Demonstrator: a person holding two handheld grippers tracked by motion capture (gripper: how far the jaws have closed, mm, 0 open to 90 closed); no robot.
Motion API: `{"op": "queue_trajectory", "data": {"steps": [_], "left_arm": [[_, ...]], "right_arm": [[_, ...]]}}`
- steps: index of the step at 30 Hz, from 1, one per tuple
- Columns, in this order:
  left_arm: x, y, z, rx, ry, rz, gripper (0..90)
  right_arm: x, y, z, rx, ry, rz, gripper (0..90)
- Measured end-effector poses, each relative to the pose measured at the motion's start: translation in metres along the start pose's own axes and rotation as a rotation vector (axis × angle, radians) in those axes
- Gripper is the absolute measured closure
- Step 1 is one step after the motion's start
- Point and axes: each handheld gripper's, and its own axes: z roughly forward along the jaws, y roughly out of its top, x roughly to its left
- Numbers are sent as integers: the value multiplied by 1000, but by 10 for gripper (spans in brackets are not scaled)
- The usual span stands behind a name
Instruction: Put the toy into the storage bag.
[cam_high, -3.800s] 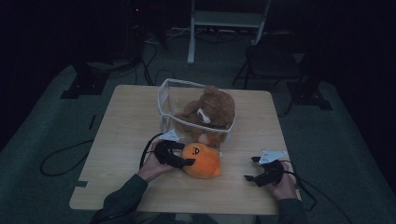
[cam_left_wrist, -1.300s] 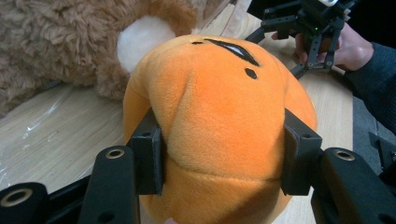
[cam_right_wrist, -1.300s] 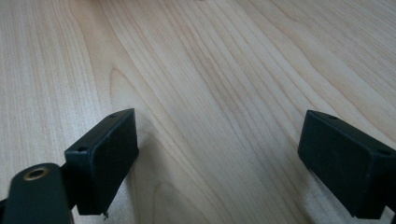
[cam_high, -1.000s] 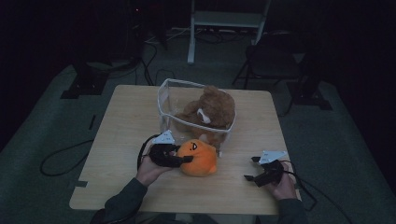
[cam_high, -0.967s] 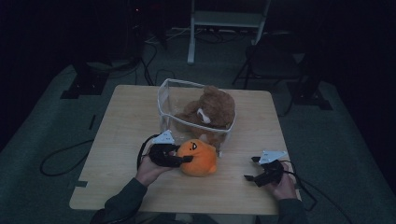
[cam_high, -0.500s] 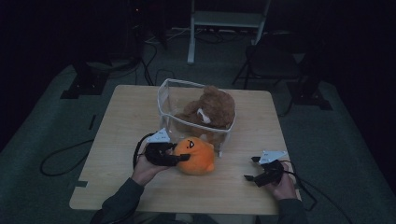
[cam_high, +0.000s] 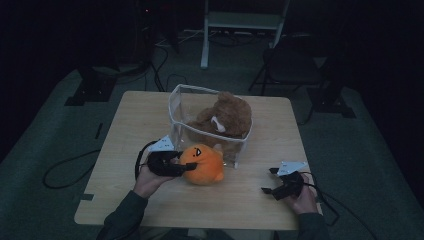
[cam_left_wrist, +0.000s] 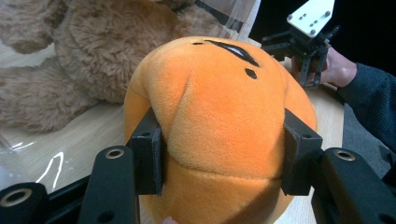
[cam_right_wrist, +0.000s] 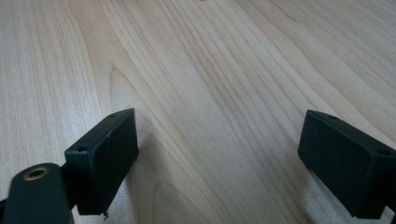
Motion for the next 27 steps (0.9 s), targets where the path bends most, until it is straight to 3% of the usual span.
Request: {"op": "queue_trajectory", "data": {"steps": [27], "left_arm": [[8,-1,-26,-20,47,-12,452]], "right_arm": [[0,0,0,0,0,0,115]]}}
